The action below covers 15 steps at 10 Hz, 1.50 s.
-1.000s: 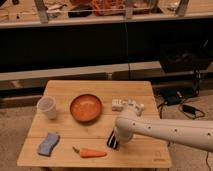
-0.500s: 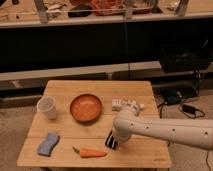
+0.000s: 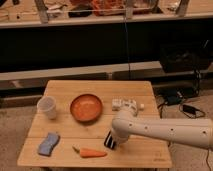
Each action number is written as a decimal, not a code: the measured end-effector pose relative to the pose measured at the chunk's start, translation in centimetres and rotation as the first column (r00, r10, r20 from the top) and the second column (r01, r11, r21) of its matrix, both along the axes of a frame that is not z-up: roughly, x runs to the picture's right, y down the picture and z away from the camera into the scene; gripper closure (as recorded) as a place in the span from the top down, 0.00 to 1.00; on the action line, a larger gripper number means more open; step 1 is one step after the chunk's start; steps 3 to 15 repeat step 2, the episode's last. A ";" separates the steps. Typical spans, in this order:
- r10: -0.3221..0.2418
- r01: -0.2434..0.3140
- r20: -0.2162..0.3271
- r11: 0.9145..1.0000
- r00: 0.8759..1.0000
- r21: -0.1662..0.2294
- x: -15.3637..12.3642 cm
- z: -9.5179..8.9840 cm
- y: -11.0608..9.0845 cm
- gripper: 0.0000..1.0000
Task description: Push the eraser across the table
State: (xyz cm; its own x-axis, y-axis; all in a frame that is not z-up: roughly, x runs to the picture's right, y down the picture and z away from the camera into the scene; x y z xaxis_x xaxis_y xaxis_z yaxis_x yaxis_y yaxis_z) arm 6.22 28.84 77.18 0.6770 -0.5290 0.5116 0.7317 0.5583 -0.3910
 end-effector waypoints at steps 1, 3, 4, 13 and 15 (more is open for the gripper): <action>-0.010 0.010 0.005 1.000 1.000 0.004 -0.5 0.2 0.1 0.00; -0.013 0.012 0.008 1.000 1.000 0.006 -0.7 0.2 0.1 0.00; -0.013 0.012 0.008 1.000 1.000 0.006 -0.7 0.2 0.1 0.00; -0.013 0.012 0.008 1.000 1.000 0.006 -0.7 0.2 0.1 0.00; -0.013 0.012 0.008 1.000 1.000 0.006 -0.7 0.2 0.1 0.00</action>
